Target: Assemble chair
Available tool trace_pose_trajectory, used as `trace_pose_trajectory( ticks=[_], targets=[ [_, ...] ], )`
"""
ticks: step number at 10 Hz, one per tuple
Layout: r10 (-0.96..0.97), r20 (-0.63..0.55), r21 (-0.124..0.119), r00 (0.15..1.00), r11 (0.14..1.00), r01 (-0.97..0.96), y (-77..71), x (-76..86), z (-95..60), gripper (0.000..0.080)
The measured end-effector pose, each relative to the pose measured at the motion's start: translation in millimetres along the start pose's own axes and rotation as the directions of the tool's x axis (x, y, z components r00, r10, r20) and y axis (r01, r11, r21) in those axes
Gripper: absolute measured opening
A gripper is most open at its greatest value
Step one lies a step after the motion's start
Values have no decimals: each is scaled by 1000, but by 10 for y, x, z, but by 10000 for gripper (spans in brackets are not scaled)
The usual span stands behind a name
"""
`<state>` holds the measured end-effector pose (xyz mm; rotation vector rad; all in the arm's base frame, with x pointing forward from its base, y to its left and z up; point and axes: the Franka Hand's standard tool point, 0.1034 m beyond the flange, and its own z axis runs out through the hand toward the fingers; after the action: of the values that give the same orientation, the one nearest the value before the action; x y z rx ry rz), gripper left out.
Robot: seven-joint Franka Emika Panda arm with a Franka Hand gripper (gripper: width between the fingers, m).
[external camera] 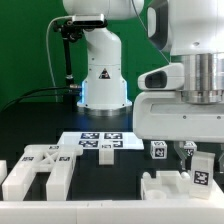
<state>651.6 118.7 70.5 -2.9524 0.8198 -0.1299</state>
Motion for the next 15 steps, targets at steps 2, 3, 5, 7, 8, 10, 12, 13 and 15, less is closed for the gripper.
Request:
trace_pose_trajectory(
  ticks=[2, 3, 5, 7, 8, 10, 12, 13, 15],
  targets=[
    [316, 27, 9, 949, 949, -316, 40, 10, 16, 291],
    [556, 62, 9, 829, 830, -558, 31, -7, 21, 290],
    [796, 110, -1, 595, 598, -801, 11, -24, 27, 290],
    [807, 109, -2, 580, 584, -812, 2, -29, 26, 290],
    [777, 108, 1, 620, 623, -782, 0, -35, 29, 367],
    [456, 105, 27, 884, 887, -461, -8, -65, 33, 548],
    [263, 102, 49, 959, 962, -269, -39, -117, 38, 618],
    [207, 99, 54, 973, 976, -213, -25, -108, 46, 643],
    [54, 86, 62, 995, 996, -59, -17, -101, 43, 648]
  ],
)
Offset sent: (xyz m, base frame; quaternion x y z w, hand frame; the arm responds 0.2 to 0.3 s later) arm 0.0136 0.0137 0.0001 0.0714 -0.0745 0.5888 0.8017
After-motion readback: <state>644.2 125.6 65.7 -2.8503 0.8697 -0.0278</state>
